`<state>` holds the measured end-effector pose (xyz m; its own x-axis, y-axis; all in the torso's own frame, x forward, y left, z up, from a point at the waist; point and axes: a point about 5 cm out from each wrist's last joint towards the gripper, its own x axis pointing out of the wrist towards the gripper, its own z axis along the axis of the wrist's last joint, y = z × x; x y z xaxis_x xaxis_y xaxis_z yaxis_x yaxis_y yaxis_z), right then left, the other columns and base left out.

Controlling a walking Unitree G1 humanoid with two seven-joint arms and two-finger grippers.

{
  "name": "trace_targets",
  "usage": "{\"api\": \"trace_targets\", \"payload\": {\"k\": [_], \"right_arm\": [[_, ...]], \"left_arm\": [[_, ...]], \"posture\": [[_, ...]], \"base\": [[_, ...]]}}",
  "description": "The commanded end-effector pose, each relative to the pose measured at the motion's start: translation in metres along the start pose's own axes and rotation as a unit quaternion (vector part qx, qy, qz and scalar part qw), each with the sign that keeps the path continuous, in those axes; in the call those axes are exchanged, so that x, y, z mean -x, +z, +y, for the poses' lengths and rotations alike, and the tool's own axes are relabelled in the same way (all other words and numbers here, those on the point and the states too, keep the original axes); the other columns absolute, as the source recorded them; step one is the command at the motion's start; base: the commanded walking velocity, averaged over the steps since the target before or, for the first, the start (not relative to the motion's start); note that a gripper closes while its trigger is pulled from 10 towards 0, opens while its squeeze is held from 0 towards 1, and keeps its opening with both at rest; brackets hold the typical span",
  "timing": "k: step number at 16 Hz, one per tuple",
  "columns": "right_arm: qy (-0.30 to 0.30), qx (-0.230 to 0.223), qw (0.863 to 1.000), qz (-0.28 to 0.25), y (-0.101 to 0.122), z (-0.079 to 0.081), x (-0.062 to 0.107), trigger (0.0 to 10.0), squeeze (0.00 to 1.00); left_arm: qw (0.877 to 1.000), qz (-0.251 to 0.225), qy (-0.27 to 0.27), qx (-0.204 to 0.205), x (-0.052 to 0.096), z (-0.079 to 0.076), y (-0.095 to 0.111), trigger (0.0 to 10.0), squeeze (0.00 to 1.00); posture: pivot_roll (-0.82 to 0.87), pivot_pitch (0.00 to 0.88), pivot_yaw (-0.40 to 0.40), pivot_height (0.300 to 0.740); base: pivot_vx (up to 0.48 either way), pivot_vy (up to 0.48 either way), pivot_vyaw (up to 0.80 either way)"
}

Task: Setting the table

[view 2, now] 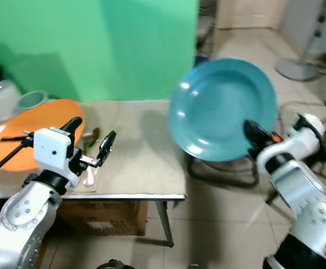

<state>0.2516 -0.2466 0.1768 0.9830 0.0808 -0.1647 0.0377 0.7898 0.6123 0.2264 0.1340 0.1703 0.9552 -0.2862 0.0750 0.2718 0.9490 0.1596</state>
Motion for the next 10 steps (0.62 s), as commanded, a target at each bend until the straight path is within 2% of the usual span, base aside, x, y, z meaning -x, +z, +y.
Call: {"api": "trace_targets", "payload": {"k": [1,3,5,7,10], "right_arm": [[0.012,0.005,1.0,-0.018,0.005,0.008,0.003,10.0,0.0],[0.013,0.027,0.999,-0.025,0.004,0.014,0.005,10.0,0.0],[0.01,0.011,0.999,-0.033,0.0,0.017,0.006,10.0,0.0],[-0.017,0.011,0.999,-0.035,-0.006,0.012,0.008,10.0,0.0],[-0.053,-0.015,0.998,-0.013,-0.019,0.012,0.003,10.0,0.0]], "left_arm": [[1.0,0.003,0.012,-0.012,0.001,0.0,0.001,10.0,0.0],[0.999,0.014,0.023,-0.021,0.001,0.0,-0.005,10.0,0.0],[0.999,0.02,0.042,-0.019,0.004,0.002,-0.008,10.0,0.0],[0.998,0.026,0.054,-0.026,0.007,0.003,-0.009,10.0,0.0],[0.998,0.017,0.064,-0.018,0.008,0.002,-0.006,10.0,0.0]], "posture": [[-0.08,0.0,0.122,0.74],[-0.08,0.0,0.112,0.74],[-0.07,0.0,0.099,0.74],[-0.07,0.0,0.089,0.74],[-0.07,0.0,0.074,0.74]], "base": [[0.0,0.0,-0.75],[0.0,0.0,-0.75],[0.0,0.0,-0.75],[0.0,0.0,-0.75],[0.0,0.0,-0.75]]}}
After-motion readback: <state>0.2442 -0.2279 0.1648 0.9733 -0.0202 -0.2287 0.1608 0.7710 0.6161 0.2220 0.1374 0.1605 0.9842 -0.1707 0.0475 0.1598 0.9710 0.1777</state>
